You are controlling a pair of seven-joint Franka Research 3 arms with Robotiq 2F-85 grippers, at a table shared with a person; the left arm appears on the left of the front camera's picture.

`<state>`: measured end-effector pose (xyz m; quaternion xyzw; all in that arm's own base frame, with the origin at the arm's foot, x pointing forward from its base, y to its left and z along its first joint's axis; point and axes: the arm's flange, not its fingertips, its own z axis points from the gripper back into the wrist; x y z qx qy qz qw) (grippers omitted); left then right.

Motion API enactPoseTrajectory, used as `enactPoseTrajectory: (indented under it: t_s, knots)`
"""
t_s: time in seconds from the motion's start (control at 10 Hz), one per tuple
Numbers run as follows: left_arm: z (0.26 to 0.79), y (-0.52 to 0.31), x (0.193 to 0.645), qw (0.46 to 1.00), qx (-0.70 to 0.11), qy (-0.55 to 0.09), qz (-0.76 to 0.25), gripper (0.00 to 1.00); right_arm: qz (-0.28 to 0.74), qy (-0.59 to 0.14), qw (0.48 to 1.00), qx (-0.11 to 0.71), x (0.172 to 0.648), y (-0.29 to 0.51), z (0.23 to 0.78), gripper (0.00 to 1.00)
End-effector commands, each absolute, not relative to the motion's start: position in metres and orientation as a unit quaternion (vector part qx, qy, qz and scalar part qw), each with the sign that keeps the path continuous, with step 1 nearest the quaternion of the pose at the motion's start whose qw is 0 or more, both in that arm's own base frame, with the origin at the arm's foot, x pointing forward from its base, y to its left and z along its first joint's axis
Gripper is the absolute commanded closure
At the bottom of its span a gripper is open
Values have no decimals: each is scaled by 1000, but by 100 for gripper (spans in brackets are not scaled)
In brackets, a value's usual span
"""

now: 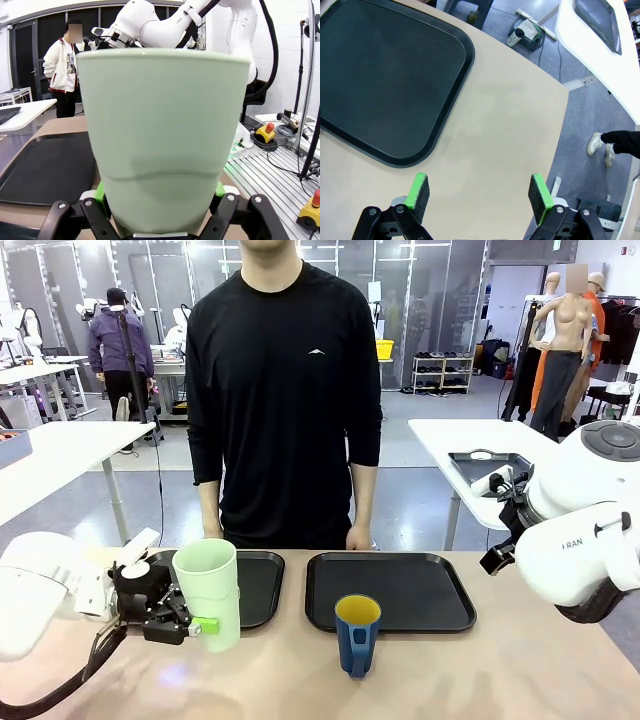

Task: Sort and store the cups by type.
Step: Place the picked Reusable plastic cup into the Flat Tray indicated by the person.

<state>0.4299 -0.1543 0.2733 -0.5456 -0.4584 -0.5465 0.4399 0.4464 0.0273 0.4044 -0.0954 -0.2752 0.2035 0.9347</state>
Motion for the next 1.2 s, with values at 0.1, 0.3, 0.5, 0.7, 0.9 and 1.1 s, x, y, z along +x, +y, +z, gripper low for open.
enactPoseTrajectory:
  t_s: [0.1,0.3,0.5,0.7,0.9,1.1]
  knots:
    - [275,-158,434,437,-544,-462,-547,35,203,-274,935,-95,445,27,402,0]
    - [275,-158,434,437,-544,-462,-547,35,203,-274,935,-95,445,27,402,0]
    - [275,-158,434,437,-544,-462,-547,35,203,-274,935,-95,445,27,402,0]
    - [275,-158,434,437,-544,-462,-547,35,203,-274,935,-95,445,27,402,0]
    - [275,-158,434,437,-544,-462,-547,35,203,-274,935,-95,445,27,402,0]
    - [275,-158,434,437,-544,-462,-547,35,203,-274,935,-95,445,27,402,0]
